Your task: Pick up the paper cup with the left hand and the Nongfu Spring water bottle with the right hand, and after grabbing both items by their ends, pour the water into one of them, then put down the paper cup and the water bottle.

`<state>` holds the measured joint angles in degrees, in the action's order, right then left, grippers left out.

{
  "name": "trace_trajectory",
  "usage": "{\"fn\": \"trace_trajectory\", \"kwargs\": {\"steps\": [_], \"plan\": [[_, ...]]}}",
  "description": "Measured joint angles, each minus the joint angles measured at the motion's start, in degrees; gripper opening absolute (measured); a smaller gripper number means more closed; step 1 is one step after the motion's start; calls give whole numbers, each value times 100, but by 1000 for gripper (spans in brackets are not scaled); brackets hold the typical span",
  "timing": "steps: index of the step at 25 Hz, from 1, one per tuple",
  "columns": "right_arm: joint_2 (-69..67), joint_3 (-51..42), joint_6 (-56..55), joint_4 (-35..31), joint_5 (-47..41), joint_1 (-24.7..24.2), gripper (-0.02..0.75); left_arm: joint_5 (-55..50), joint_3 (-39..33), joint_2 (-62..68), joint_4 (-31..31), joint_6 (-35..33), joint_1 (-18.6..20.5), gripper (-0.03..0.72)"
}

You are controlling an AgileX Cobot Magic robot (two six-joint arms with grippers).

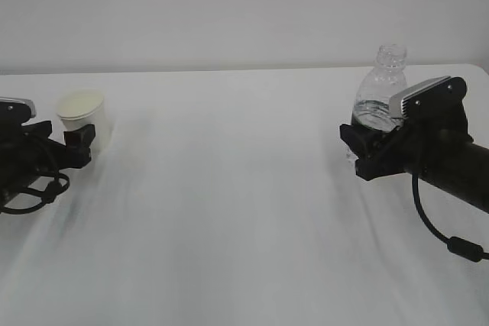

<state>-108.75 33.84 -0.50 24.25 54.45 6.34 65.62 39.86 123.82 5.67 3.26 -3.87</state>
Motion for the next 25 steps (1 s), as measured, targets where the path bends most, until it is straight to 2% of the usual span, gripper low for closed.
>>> {"fn": "trace_trajectory", "kwargs": {"steps": [10, 25], "plan": [[0, 0, 0, 68, -5, 0, 461, 0, 316, 434, 524, 277, 115, 591], [0, 0, 0, 128, -5, 0, 461, 0, 1033, 885, 549, 299, 115, 590]]}}
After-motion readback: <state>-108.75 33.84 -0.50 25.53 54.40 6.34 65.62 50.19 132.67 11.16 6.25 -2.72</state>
